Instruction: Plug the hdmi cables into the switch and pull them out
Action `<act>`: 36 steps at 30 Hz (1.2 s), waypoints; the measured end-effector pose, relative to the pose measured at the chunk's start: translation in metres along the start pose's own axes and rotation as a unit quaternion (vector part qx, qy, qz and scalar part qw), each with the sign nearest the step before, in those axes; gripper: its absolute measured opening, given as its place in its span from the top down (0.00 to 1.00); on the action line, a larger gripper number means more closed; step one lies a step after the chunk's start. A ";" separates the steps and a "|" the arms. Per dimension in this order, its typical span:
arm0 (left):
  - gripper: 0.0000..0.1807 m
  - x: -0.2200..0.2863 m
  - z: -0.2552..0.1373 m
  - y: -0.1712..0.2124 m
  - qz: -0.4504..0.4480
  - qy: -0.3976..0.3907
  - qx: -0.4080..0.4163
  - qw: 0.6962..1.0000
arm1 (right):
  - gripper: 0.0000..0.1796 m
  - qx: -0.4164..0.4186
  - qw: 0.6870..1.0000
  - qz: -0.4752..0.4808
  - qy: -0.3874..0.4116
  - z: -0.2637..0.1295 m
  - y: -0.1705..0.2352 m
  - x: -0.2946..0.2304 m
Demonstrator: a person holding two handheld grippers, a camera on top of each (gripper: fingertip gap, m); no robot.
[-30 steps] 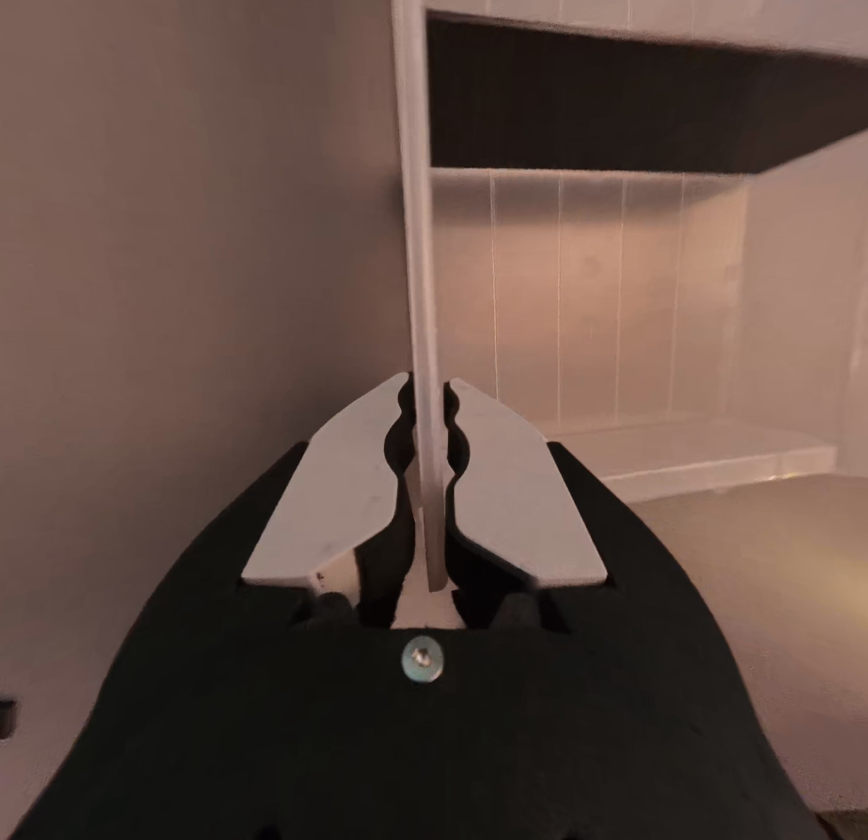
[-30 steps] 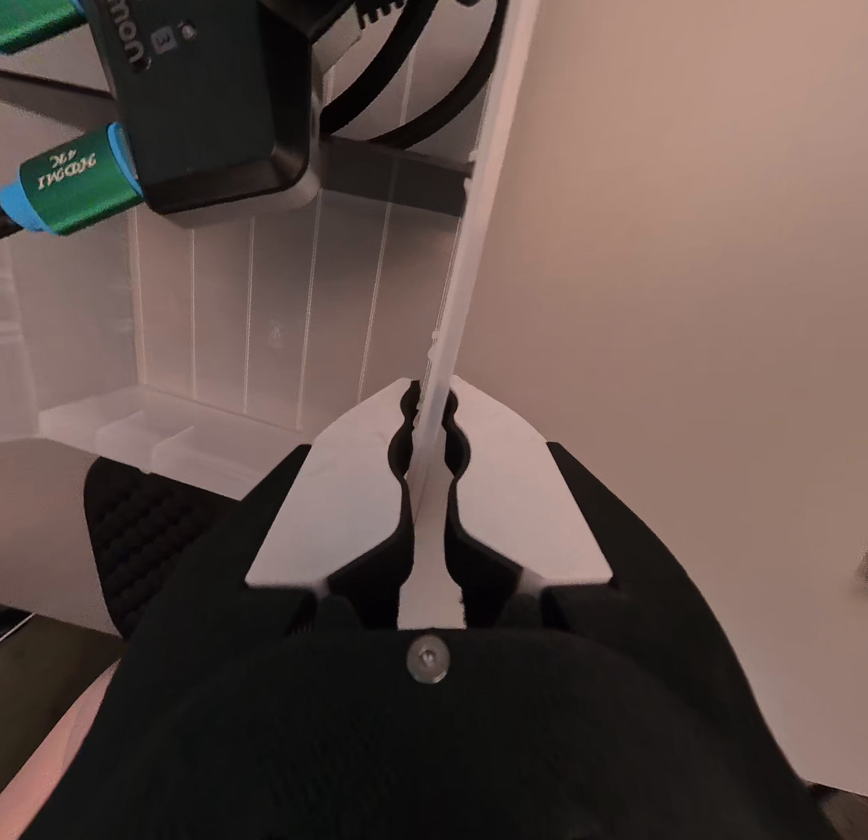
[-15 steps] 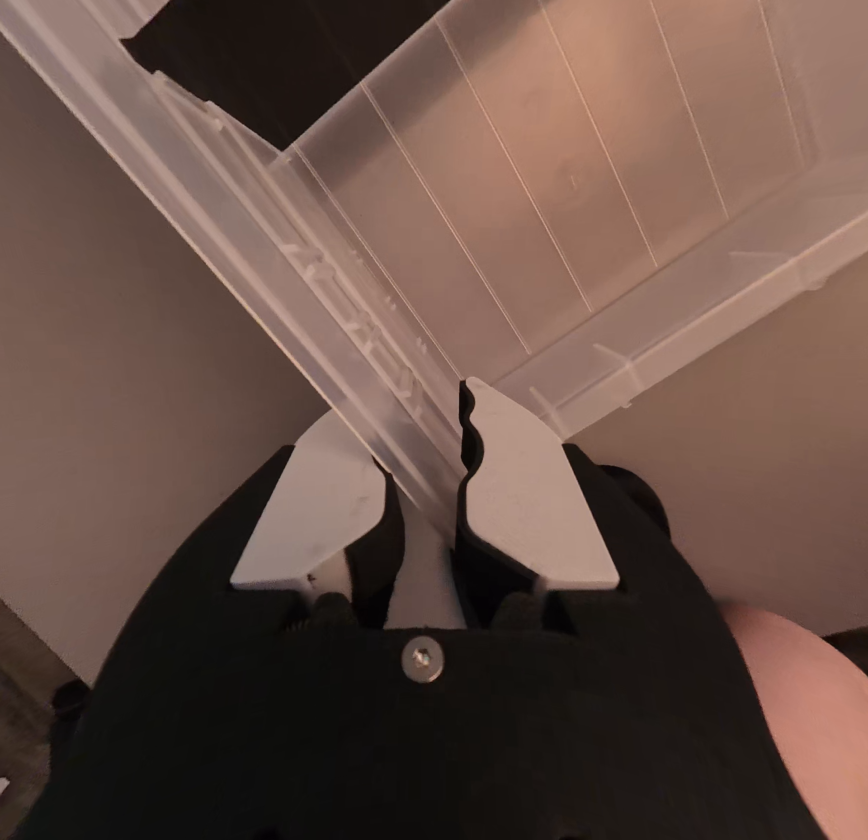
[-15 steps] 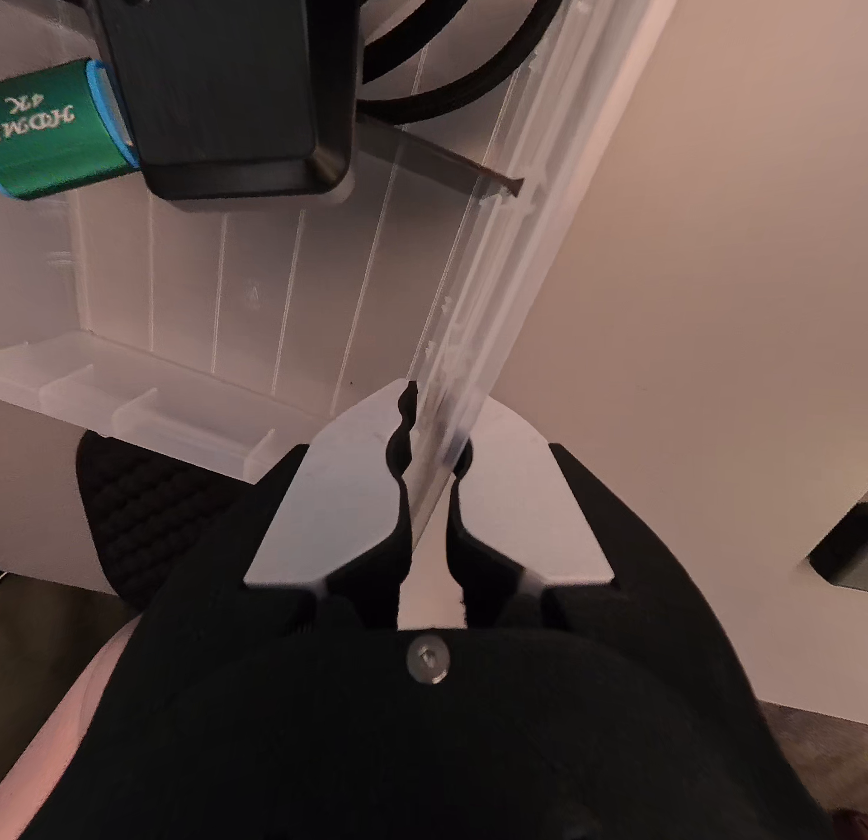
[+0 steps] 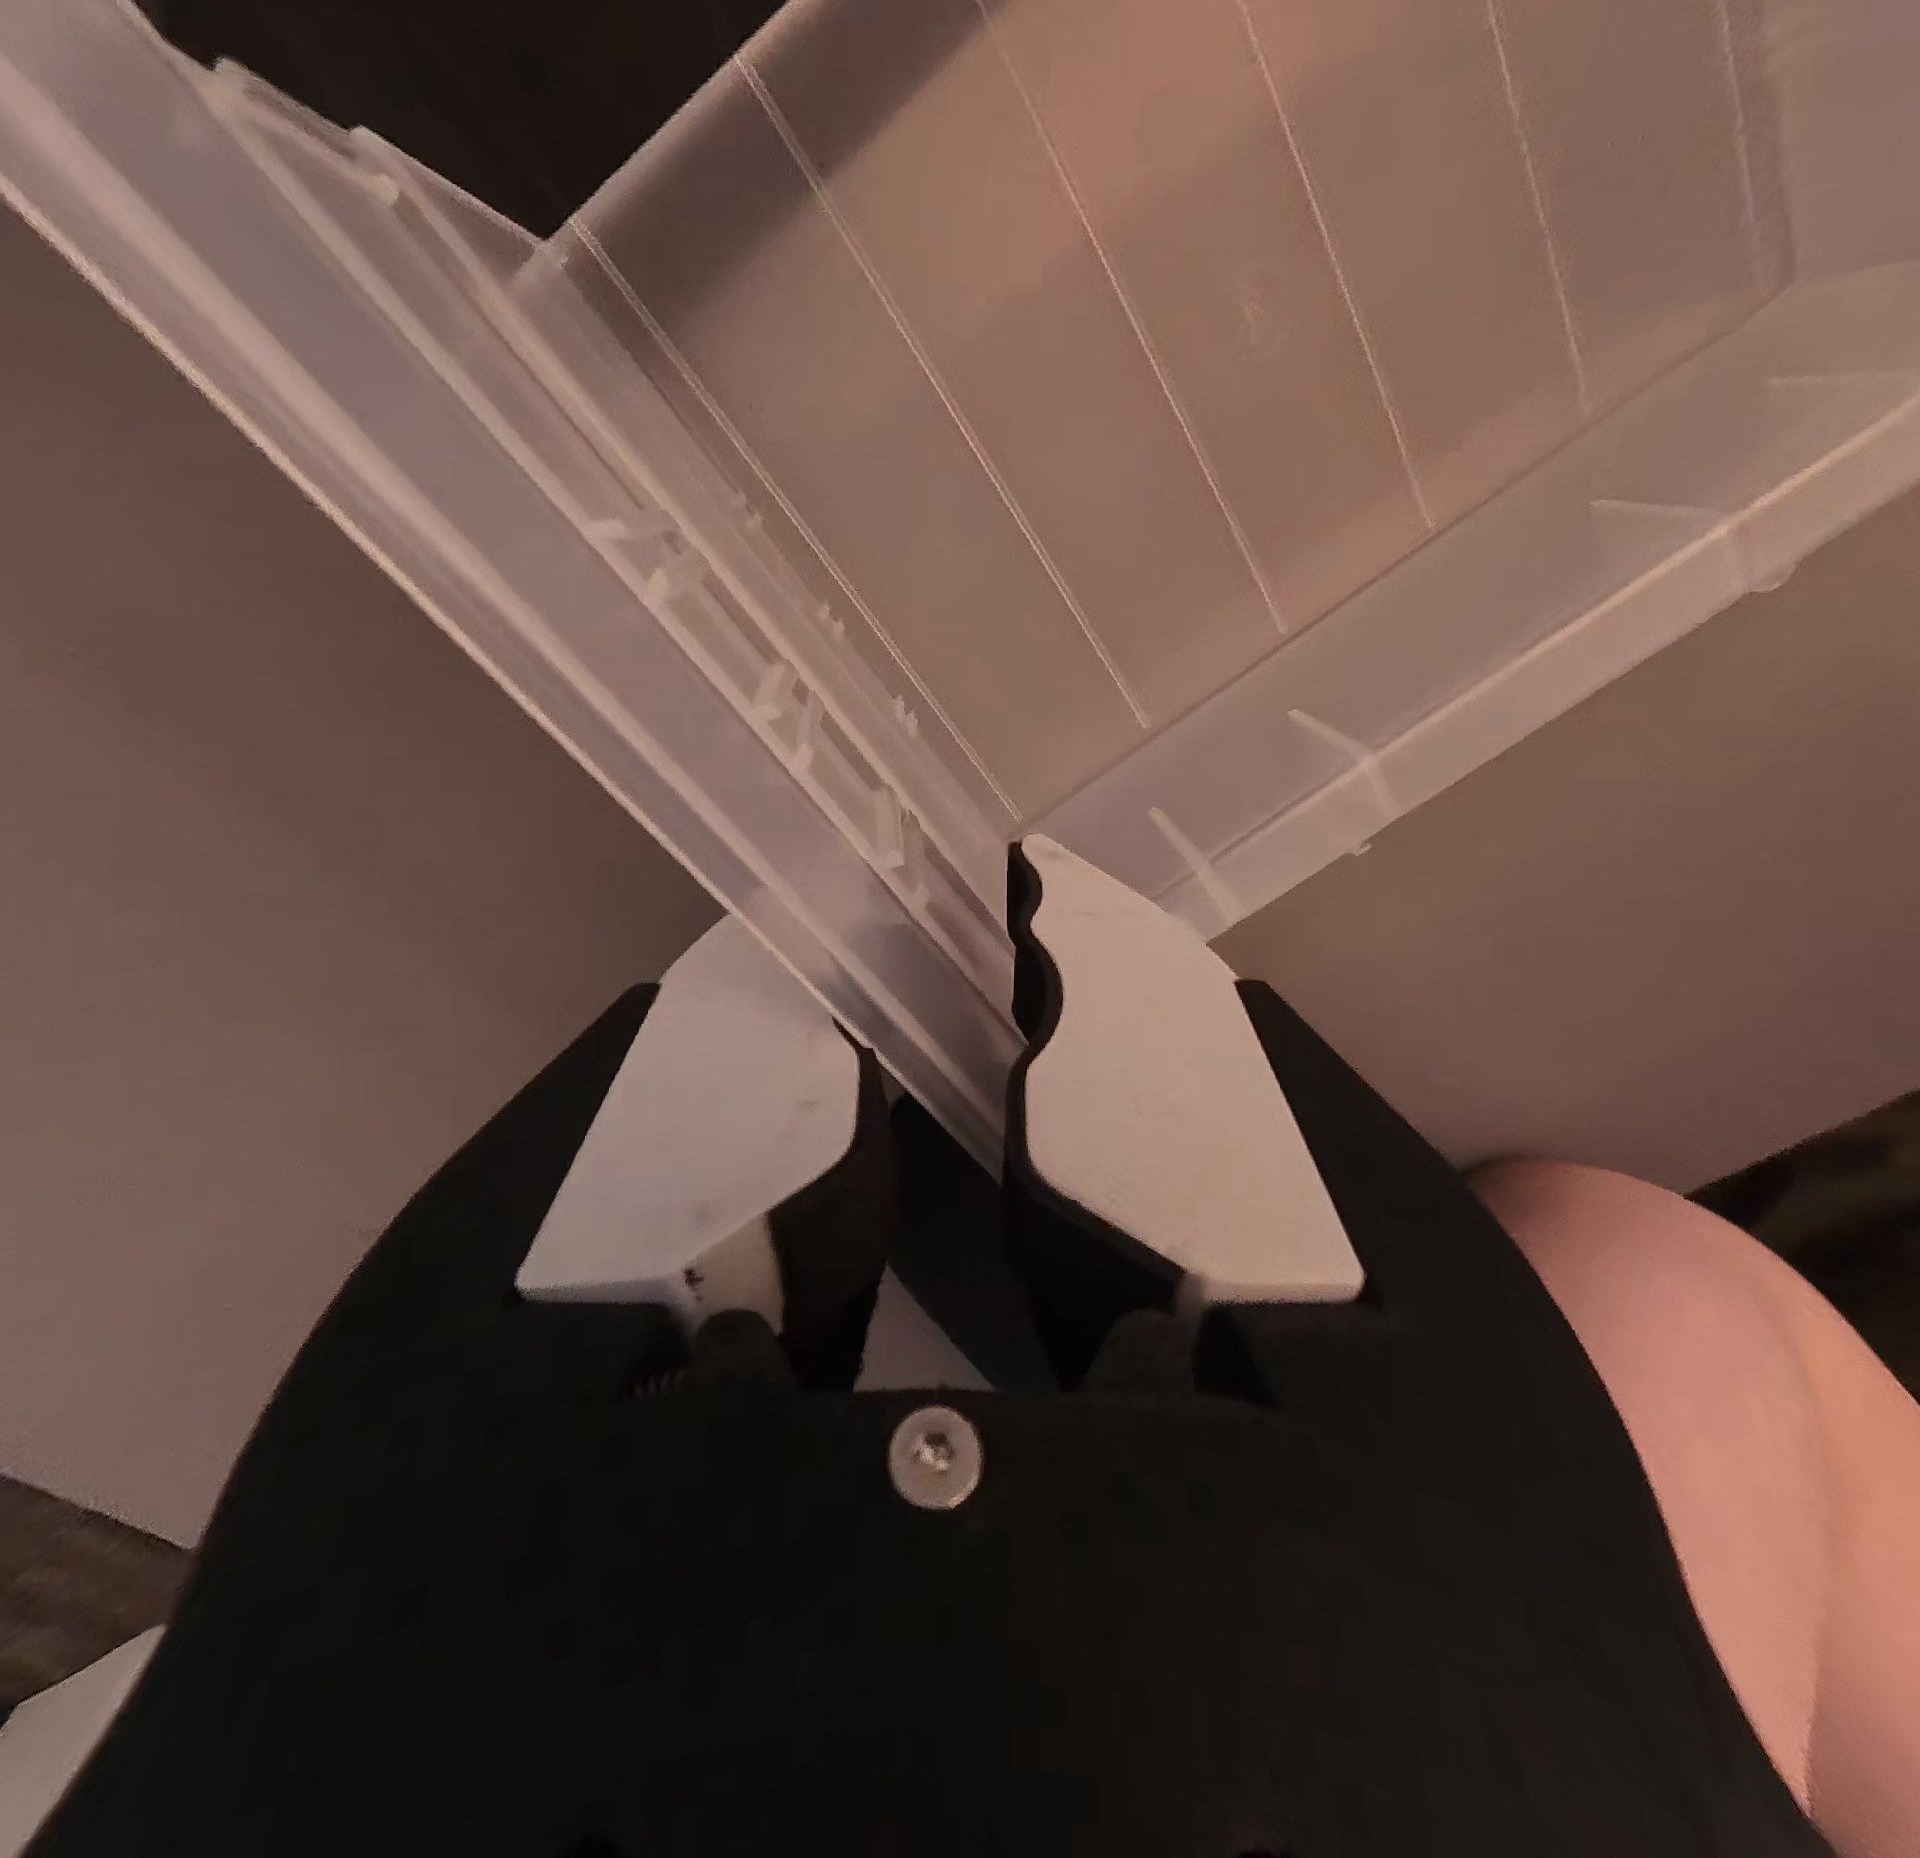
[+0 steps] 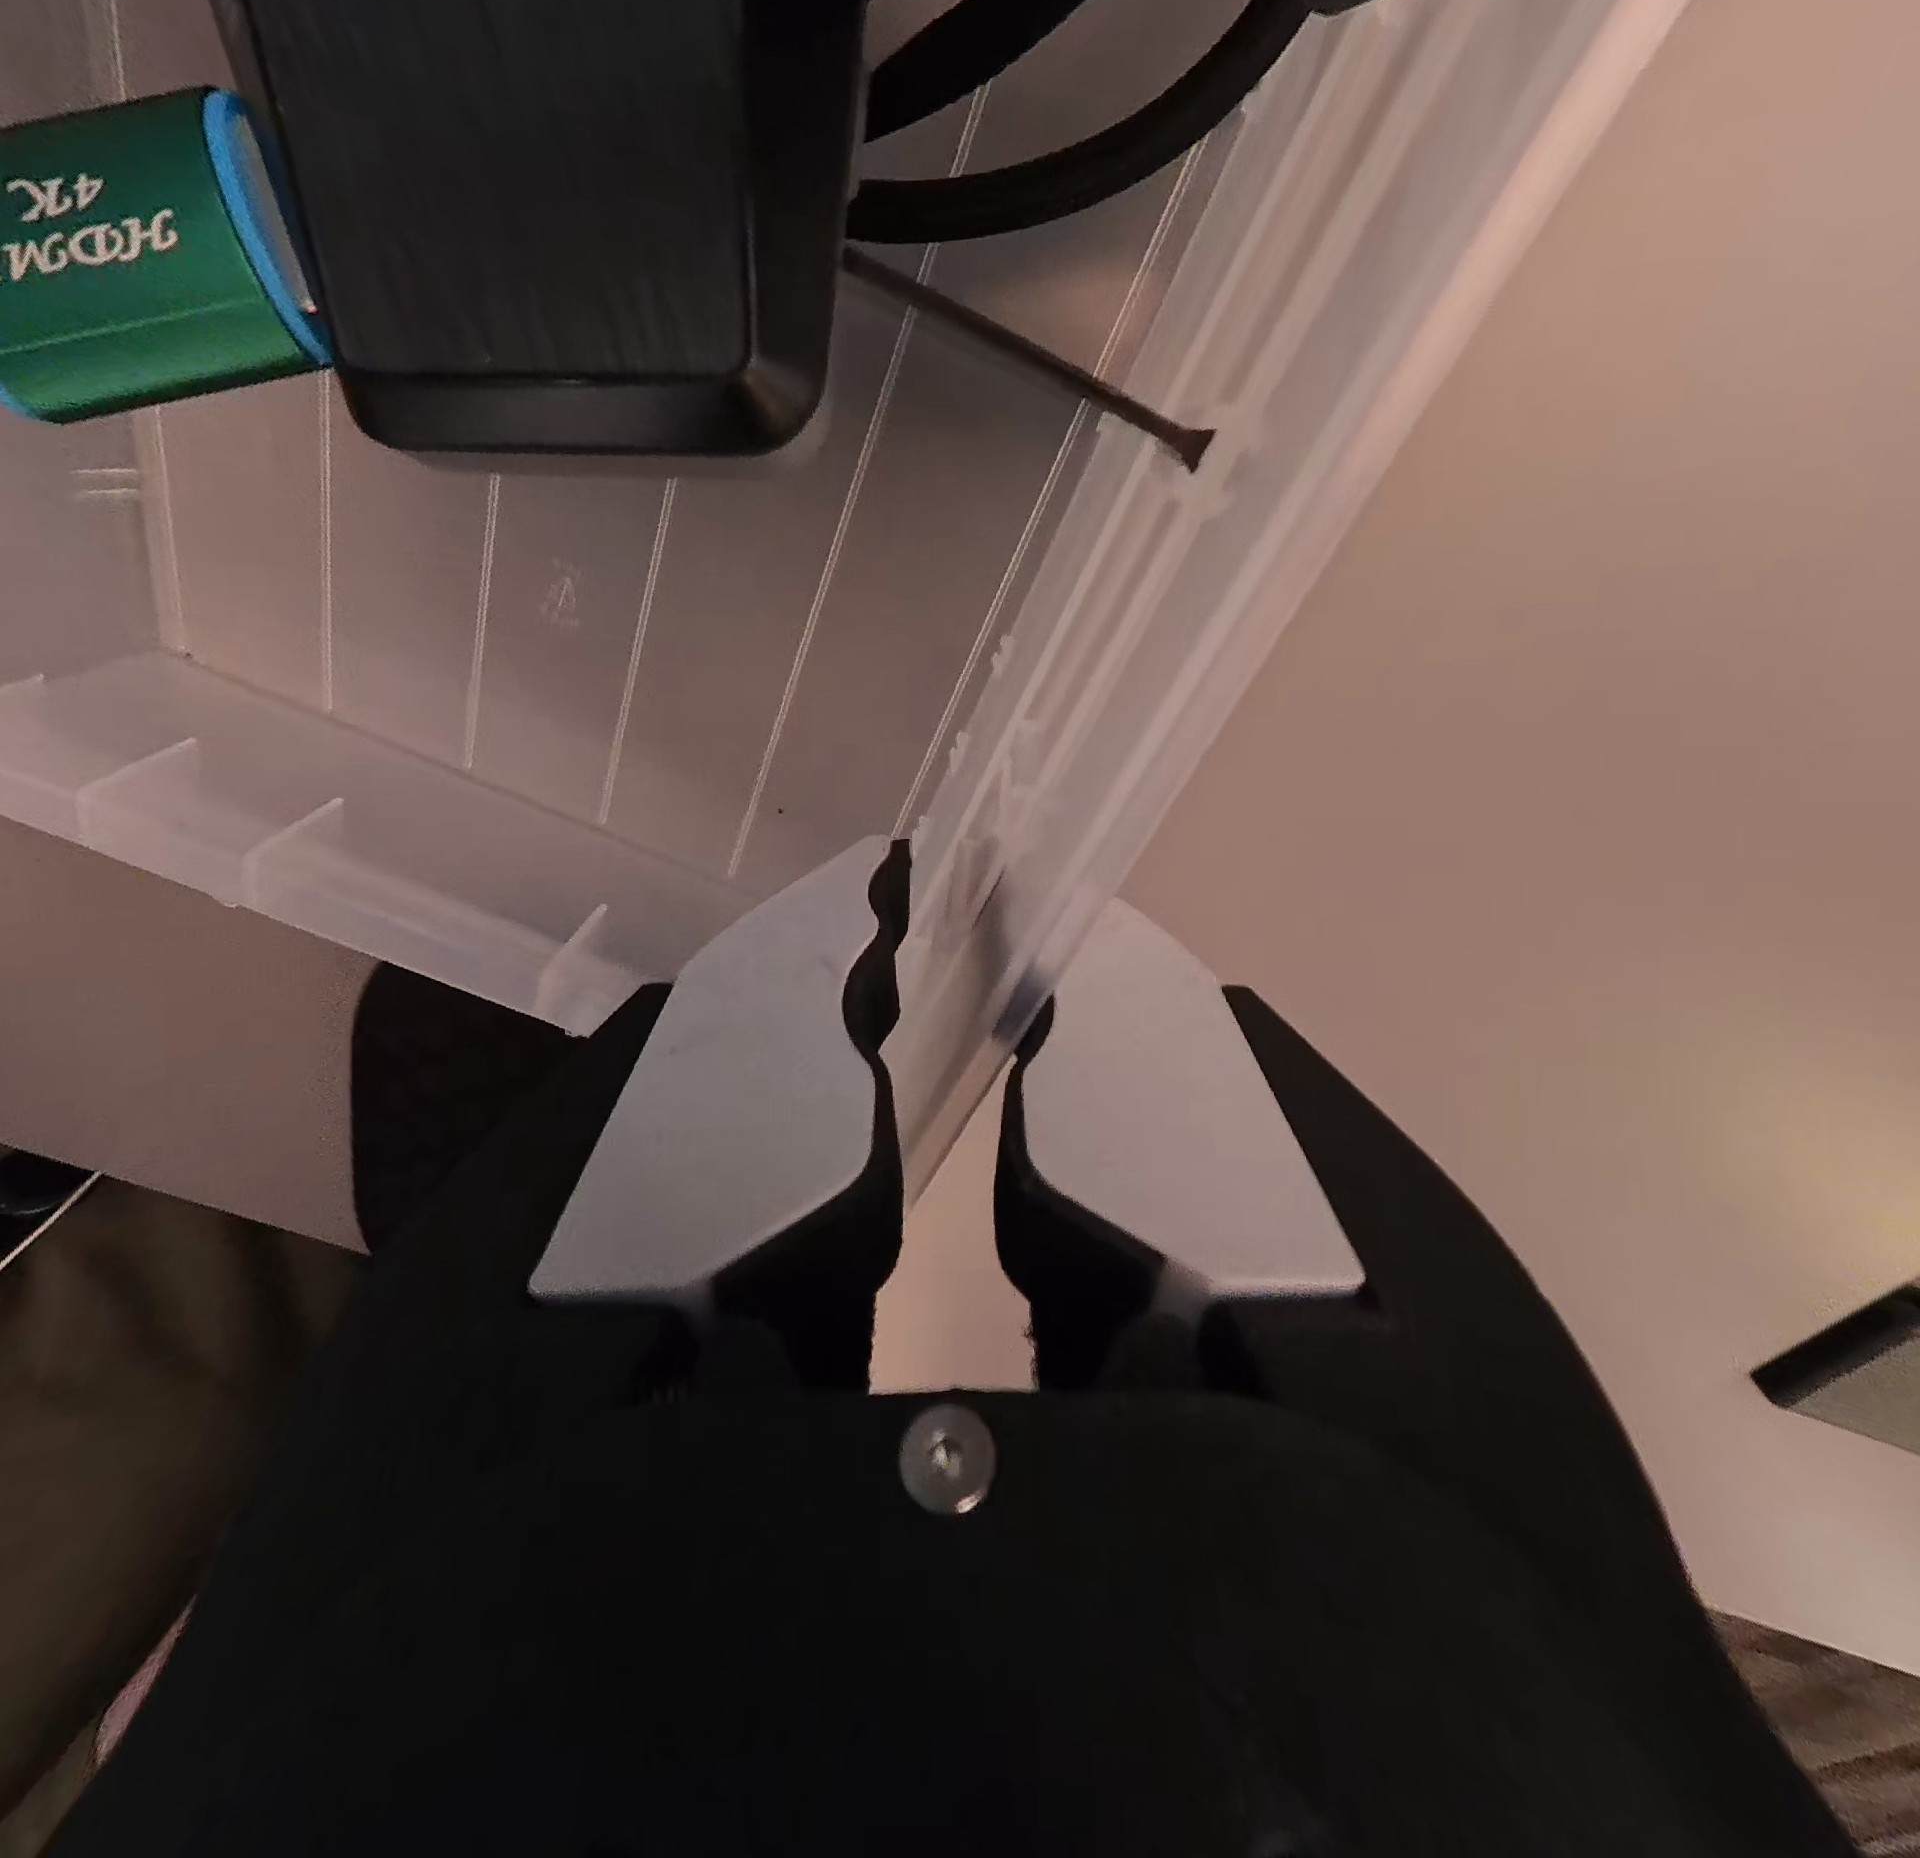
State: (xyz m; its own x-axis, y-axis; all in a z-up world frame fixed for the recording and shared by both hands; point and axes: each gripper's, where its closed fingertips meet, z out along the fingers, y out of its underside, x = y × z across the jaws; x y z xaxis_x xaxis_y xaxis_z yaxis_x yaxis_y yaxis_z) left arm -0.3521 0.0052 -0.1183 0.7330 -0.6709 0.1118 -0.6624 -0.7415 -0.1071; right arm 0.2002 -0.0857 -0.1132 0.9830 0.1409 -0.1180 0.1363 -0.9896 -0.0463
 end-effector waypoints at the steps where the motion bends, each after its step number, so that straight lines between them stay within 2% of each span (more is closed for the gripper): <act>1: 0.90 0.004 0.000 0.000 0.004 0.004 -0.007 1.000 | 0.92 -0.002 1.000 -0.006 0.001 0.001 -0.002 -0.004; 12: 0.91 0.022 0.001 0.007 0.017 0.027 -0.025 0.999 | 0.89 -0.019 0.999 -0.041 -0.015 0.006 -0.026 -0.048; 18: 0.90 0.024 -0.004 0.010 -0.037 0.064 -0.003 0.997 | 0.88 -0.008 0.999 -0.040 -0.016 -0.003 -0.023 -0.049; 21: 0.81 0.021 -0.016 0.013 -0.076 0.070 0.029 0.994 | 0.91 0.044 0.998 -0.020 0.028 -0.029 -0.025 -0.042; 24: 0.81 0.018 -0.036 0.017 -0.091 0.052 0.072 0.992 | 0.85 0.155 0.984 -0.018 0.091 -0.080 -0.034 -0.050; 27: 0.84 0.017 -0.061 0.013 -0.074 0.024 0.139 0.987 | 0.78 0.318 0.939 -0.098 0.086 -0.134 -0.065 -0.108; 30: 0.85 0.006 -0.087 0.010 -0.063 -0.039 0.199 0.977 | 0.73 0.482 0.847 -0.219 0.052 -0.177 -0.095 -0.199; 32: 0.85 0.006 -0.100 0.009 -0.052 -0.055 0.230 0.970 | 0.71 0.557 0.790 -0.252 -0.040 -0.189 -0.101 -0.266; 33: 0.85 0.008 -0.105 0.008 -0.038 -0.056 0.245 0.967 | 0.67 0.565 0.777 -0.260 -0.099 -0.186 -0.103 -0.295; 34: 0.86 0.011 -0.109 0.006 -0.021 -0.054 0.262 0.963 | 0.65 0.547 0.780 -0.265 -0.147 -0.175 -0.105 -0.319; 36: 0.86 0.015 -0.116 0.004 0.002 -0.056 0.285 0.957 | 0.62 0.480 0.819 -0.254 -0.185 -0.139 -0.118 -0.344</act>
State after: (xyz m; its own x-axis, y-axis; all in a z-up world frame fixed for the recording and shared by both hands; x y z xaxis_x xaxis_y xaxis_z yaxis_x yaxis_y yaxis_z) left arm -0.3615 -0.0085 -0.0022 0.7634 -0.6459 0.0076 -0.4970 -0.5948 -0.6318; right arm -0.1365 -0.0219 0.0712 0.7001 0.7029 -0.1258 0.1826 -0.3466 -0.9201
